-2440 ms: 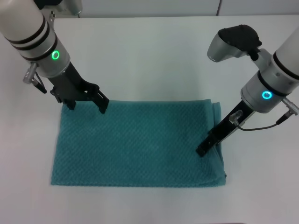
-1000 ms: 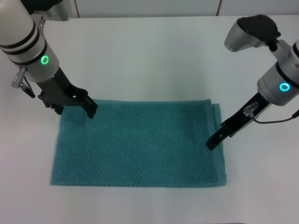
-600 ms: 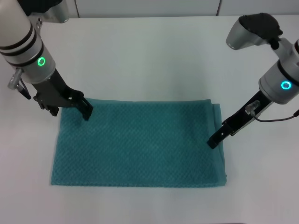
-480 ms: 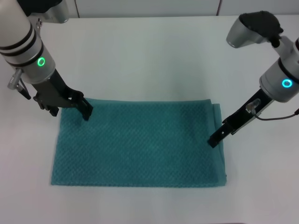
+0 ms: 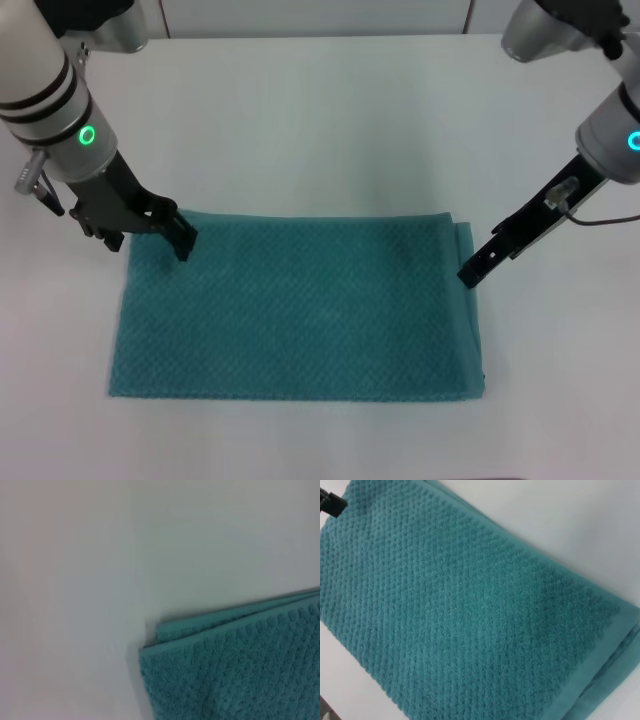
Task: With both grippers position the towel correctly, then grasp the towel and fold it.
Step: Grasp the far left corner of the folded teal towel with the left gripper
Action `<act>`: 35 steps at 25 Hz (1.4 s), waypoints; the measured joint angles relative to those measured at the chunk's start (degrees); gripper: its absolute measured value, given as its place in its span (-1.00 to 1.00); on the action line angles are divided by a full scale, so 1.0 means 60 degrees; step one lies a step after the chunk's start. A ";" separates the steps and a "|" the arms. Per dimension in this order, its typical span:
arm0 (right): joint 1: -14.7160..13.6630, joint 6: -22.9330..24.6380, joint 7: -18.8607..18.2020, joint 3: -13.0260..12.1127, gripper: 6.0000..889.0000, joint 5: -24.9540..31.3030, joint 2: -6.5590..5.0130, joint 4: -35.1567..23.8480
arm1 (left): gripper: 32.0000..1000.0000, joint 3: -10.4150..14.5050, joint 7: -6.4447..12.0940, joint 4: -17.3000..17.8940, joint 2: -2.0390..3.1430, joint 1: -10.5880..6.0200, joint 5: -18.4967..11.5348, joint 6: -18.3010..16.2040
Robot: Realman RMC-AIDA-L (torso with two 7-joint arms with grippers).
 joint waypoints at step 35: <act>-0.0186 -0.0010 0.0142 0.0000 0.94 -0.0001 -0.0218 -0.0437 | 0.81 0.0546 -0.0015 -0.0717 -0.0006 0.0619 0.0016 -0.1164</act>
